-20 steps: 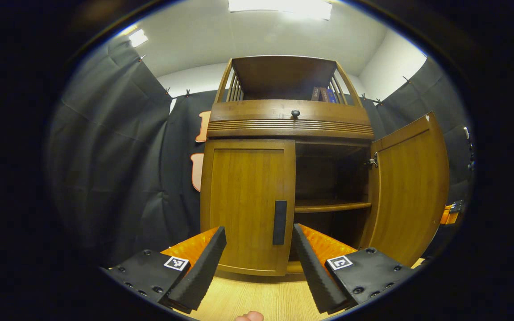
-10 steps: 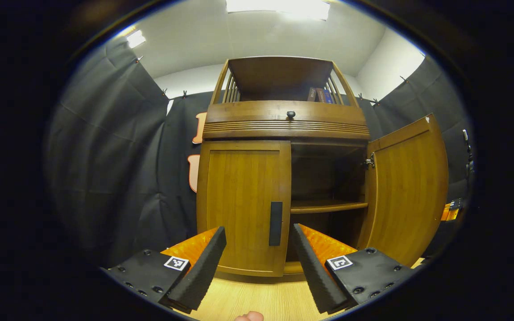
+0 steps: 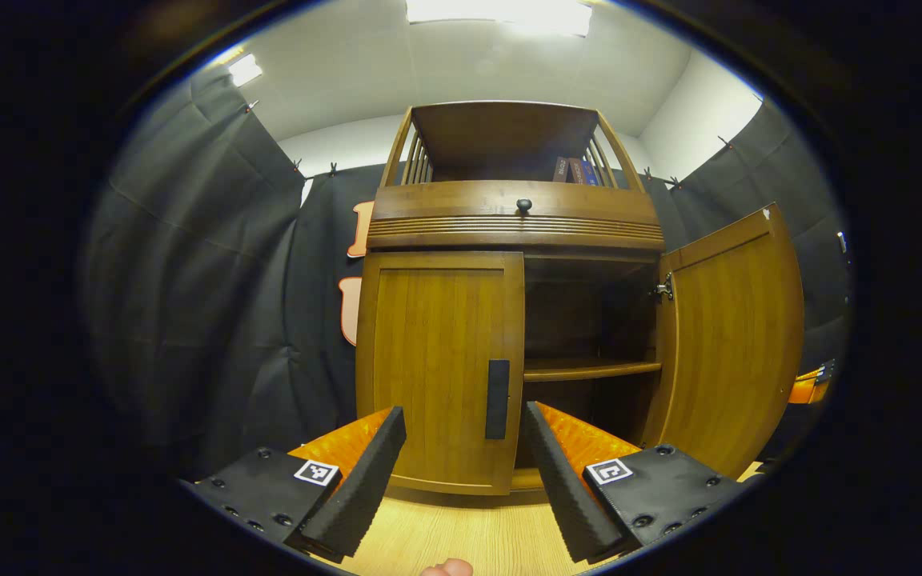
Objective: Open the right door of the double-door shoe cabinet with the right hand, and open the left door with the left hand.
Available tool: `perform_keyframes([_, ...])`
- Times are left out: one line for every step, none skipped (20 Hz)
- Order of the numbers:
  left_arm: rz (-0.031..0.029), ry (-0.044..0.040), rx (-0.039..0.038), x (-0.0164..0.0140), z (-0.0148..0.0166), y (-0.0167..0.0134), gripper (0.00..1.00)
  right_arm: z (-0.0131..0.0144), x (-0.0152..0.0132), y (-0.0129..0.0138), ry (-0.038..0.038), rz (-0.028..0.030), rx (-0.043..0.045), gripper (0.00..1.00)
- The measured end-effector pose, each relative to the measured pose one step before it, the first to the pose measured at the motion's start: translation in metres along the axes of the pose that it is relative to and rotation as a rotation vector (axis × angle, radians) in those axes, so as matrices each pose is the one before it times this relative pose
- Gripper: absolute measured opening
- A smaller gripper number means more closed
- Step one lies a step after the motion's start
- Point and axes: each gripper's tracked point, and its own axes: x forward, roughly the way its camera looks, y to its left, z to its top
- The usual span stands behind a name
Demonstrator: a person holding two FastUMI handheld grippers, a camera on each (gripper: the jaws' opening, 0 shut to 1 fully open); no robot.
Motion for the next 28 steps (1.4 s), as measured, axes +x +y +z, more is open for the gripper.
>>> perform_keyframes([-0.00253,0.00313,-0.00357,0.00101,-0.00093,-0.00070,0.96,0.00138,-0.00311,-0.00117,-0.00626,-0.01068,0.00567,0.05])
perform_keyframes([-0.00341,0.00298,-0.00364,0.00210,-0.00010,-0.00084,0.97,0.00200,-0.00194,-0.00127,-0.00847,-0.00645,0.00613,0.06])
perform_keyframes([-0.00219,-0.00030,0.00049,0.00111,-0.00018,-0.00030,0.97,0.00242,-0.00328,-0.00060,-0.00661,-0.00669,0.00220,0.08])
perform_keyframes([0.00134,-0.00121,0.00468,0.00165,-0.00067,0.00054,0.97,0.00034,-0.00090,-0.00031,0.00053,-0.00569,0.00177,0.11])
perform_keyframes([-0.00063,-0.00217,0.00397,0.00346,0.00068,0.00045,0.97,-0.00108,-0.00146,-0.00080,0.00499,0.00101,0.00118,0.12])
perform_keyframes([-0.00488,-0.00242,0.00052,0.00393,0.00102,-0.00107,0.97,0.00017,-0.00061,-0.00149,0.00075,-0.00600,0.00009,0.20])
perform_keyframes([-0.00307,-0.00155,-0.00069,0.00464,0.00092,0.00014,0.98,0.00187,-0.00160,-0.00226,-0.00396,-0.00492,0.00047,0.25])
perform_keyframes([-0.00281,-0.00369,0.00097,0.00319,-0.00015,-0.00013,0.98,0.00225,-0.00102,-0.00126,-0.00585,-0.00846,0.00254,0.23])
perform_keyframes([-0.00621,-0.00134,0.00396,0.00439,0.00110,-0.00086,0.97,0.00309,-0.00266,-0.00429,-0.00866,-0.01448,0.00305,0.31])
perform_keyframes([-0.00867,-0.00350,0.00611,0.00533,0.00139,-0.00069,0.97,0.00396,-0.00125,-0.00381,-0.01183,-0.01434,0.00407,0.43])
perform_keyframes([-0.00901,-0.00338,0.00641,0.00659,0.00250,-0.00091,0.98,0.00295,-0.00107,-0.00396,-0.01170,-0.01412,0.00624,0.56])
perform_keyframes([-0.00826,-0.00137,0.00659,0.00680,0.00071,-0.00177,0.96,0.00047,0.00017,-0.00176,-0.00175,-0.00308,0.00935,0.60])
perform_keyframes([-0.00917,0.00034,0.00296,0.00676,0.00011,-0.00265,0.96,-0.00054,-0.00068,0.00161,0.00281,0.00727,0.01362,0.62])
perform_keyframes([-0.00942,0.00166,-0.00088,0.00488,-0.00120,-0.00334,0.96,-0.00104,-0.00022,-0.00020,0.00395,0.00217,0.01328,0.62])
perform_keyframes([-0.01034,0.00122,-0.00486,0.00538,-0.00092,-0.00373,0.98,0.00068,-0.00088,-0.00317,-0.00023,-0.00768,0.00622,0.63])
perform_keyframes([-0.00915,0.00190,-0.00281,0.00623,-0.00134,-0.00201,0.96,0.00127,-0.00102,-0.00322,-0.00172,-0.00983,-0.00027,0.72])
perform_keyframes([-0.00702,-0.00239,0.00155,0.00697,-0.00008,-0.00204,0.96,0.00094,0.00021,-0.00294,-0.00287,-0.01208,-0.00304,0.81])
perform_keyframes([-0.00797,0.00316,-0.00146,0.00873,-0.00282,-0.00035,0.96,0.00047,-0.00058,-0.00211,-0.00305,-0.00792,-0.00344,0.89])
perform_keyframes([-0.01294,0.01694,-0.00625,0.00969,-0.00442,-0.00132,0.98,-0.00031,-0.00075,-0.00148,-0.00243,-0.00644,-0.00370,0.85])
perform_keyframes([-0.00834,0.01340,-0.00471,0.01165,-0.00512,-0.00087,0.98,0.00076,-0.00031,-0.00047,-0.00294,-0.00494,-0.00672,0.93])
perform_keyframes([0.00311,0.00488,0.00009,0.00962,-0.00343,0.00194,0.97,0.00138,-0.00154,-0.00171,-0.00555,-0.00648,-0.01271,0.94])
perform_keyframes([0.00347,0.00165,0.00441,0.00983,-0.00193,0.00179,0.97,0.00027,-0.00158,-0.00089,-0.00092,-0.00483,-0.01603,0.88])
perform_keyframes([0.00359,0.00117,0.00682,0.01001,-0.00170,0.00326,0.96,-0.00140,-0.00223,-0.00066,0.00312,-0.00396,-0.01409,0.95])
perform_keyframes([0.00400,0.00388,0.00385,0.01002,-0.00368,0.00162,0.96,-0.00074,-0.00235,-0.00044,0.00442,-0.00442,-0.00986,0.88])
perform_keyframes([-0.00259,0.00788,-0.00187,0.00743,-0.00481,-0.00049,0.98,0.00000,-0.00248,-0.00117,0.00274,-0.00375,-0.00501,0.88])
perform_keyframes([-0.00115,0.01233,-0.00462,0.00943,-0.00443,0.00004,0.97,0.00005,-0.00164,-0.00061,-0.00044,-0.00356,-0.00248,0.88])
perform_keyframes([0.00048,0.01416,-0.00664,0.00962,-0.00671,0.00104,0.97,0.00186,-0.00295,-0.00147,-0.00709,-0.00455,-0.00087,0.88])
perform_keyframes([-0.00154,0.01544,-0.00616,0.01015,-0.00722,0.00060,0.97,0.00175,-0.00088,-0.00187,-0.00374,-0.00727,0.00313,0.88])
